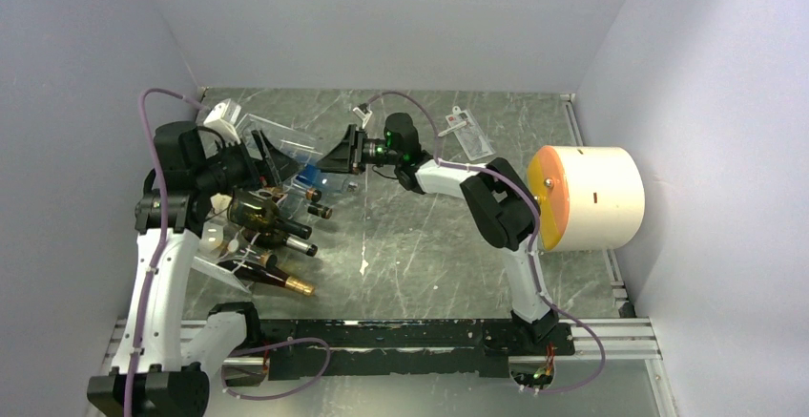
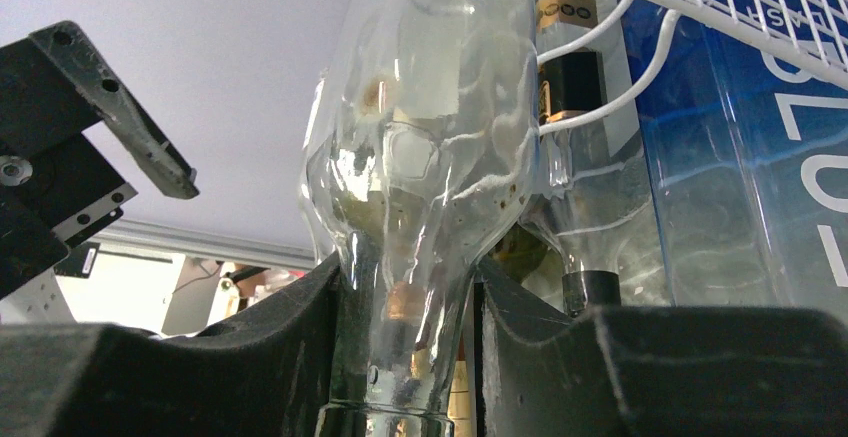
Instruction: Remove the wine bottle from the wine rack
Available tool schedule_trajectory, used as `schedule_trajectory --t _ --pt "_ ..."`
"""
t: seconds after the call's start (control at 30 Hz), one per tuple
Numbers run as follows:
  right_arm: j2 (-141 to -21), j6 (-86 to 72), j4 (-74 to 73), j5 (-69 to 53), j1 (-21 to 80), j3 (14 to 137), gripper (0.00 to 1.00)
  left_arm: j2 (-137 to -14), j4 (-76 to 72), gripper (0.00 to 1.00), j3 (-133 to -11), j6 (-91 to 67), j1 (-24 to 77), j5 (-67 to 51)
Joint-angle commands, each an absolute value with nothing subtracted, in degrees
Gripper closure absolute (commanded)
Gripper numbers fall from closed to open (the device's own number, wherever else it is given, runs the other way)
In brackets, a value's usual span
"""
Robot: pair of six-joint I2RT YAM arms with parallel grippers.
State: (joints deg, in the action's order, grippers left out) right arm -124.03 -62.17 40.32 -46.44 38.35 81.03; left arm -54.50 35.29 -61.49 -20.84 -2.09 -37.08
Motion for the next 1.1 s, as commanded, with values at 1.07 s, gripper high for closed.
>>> schedule_trajectory --t 1.07 --pt "-96.89 -58.18 30.18 -51.97 24.89 63.73 1.00 -66.56 33.27 0.00 -78.20 -16.90 15.64 -22.93"
